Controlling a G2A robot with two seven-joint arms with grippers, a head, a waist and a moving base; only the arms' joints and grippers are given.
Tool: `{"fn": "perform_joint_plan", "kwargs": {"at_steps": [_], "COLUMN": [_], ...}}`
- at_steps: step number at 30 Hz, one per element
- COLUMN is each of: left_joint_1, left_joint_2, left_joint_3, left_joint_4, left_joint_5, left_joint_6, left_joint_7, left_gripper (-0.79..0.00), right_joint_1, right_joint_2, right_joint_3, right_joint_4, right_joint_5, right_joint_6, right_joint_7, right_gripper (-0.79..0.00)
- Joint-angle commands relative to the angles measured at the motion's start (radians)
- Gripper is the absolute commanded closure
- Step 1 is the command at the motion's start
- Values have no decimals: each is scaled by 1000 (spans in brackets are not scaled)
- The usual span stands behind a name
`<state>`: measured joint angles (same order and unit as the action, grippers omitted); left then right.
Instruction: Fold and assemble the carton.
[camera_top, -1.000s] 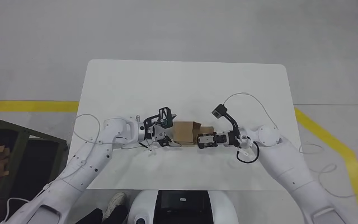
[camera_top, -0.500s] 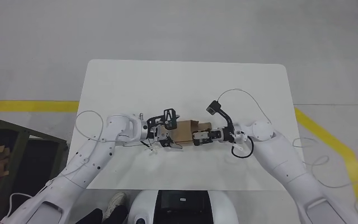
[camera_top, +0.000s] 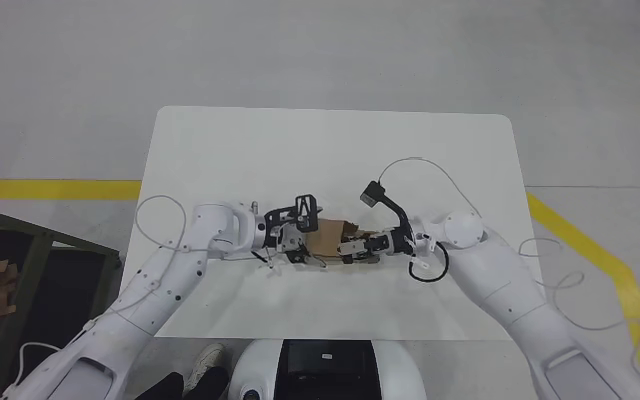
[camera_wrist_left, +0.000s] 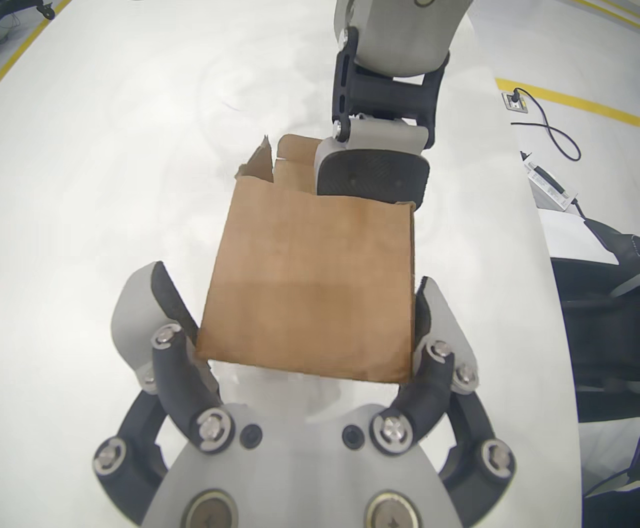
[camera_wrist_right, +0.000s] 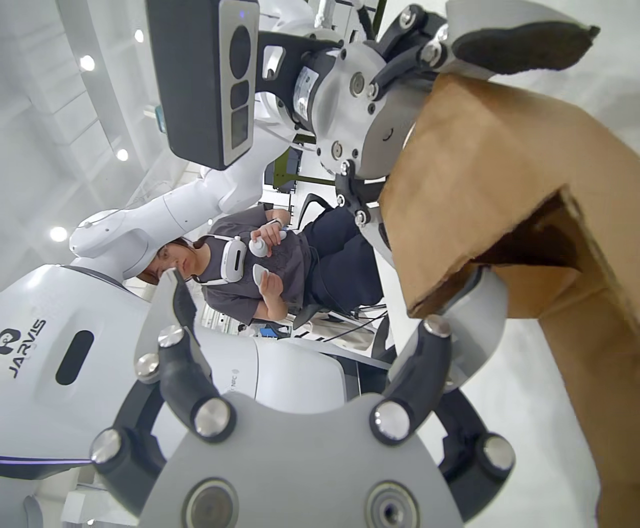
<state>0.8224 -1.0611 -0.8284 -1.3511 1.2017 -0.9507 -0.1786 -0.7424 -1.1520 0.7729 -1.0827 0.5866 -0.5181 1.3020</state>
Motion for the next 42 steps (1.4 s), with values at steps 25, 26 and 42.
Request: {"fn": "perform_joint_plan", "kwargs": {"at_steps": [25, 26, 42], "left_joint_1": [26, 27, 31], "left_joint_2": [9, 9, 8], "left_joint_3": [-43, -43, -51], "left_joint_4": [-41, -41, -46], "left_joint_5": [5, 4, 2], "left_joint_6": [-36, -36, -46], "left_joint_7": [-3, -2, -1], "left_gripper": [-785, -785, -785], "right_joint_1": [64, 68, 64], "right_joint_2": [14, 14, 38], "right_joint_3": [36, 29, -23], "right_joint_4": [101, 91, 91], "right_joint_5": [-37, -46, -8], "right_joint_6": [-44, -42, -23], "right_joint_7": [-44, -42, -23], "right_gripper": [-785, -785, -785]}}
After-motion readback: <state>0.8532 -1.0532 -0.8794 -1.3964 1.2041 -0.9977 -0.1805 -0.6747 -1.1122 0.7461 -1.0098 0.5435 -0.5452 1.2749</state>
